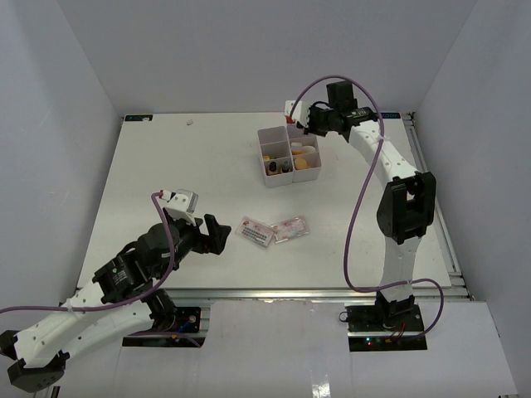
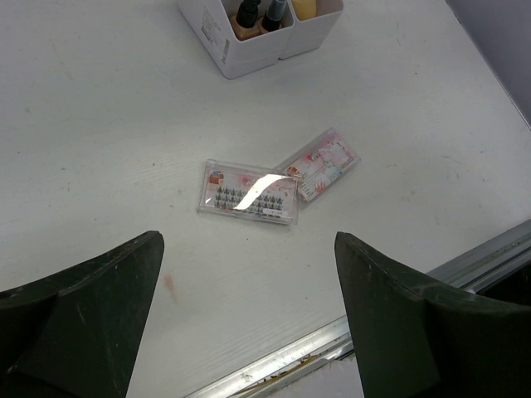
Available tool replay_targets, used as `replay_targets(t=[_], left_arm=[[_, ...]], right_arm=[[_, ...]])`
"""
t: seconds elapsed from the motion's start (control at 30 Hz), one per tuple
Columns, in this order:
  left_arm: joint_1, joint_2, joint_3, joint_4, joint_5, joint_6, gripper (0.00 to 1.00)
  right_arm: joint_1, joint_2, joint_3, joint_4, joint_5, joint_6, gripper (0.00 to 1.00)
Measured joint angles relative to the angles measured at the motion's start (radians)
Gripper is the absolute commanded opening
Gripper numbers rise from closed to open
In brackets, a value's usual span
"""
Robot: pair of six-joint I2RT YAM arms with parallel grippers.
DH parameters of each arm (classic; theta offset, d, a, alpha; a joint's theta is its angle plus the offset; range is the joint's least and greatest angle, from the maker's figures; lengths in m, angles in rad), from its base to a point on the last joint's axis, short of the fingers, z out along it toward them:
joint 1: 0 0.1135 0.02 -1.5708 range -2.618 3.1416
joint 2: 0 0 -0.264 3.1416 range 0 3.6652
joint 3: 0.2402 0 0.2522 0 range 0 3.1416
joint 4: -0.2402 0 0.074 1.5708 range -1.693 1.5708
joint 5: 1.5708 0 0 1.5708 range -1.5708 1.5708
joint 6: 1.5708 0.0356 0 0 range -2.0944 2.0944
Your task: Organize the makeup
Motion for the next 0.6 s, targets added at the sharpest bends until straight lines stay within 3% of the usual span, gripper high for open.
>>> replay_targets(t=[0.6], left_arm=[[0.0,-0.018,-0.002,0.0,-0.003,0.0,0.96]], right_arm=[[0.058,0.055,0.016,-0.057,0.193,-0.256,0.08]])
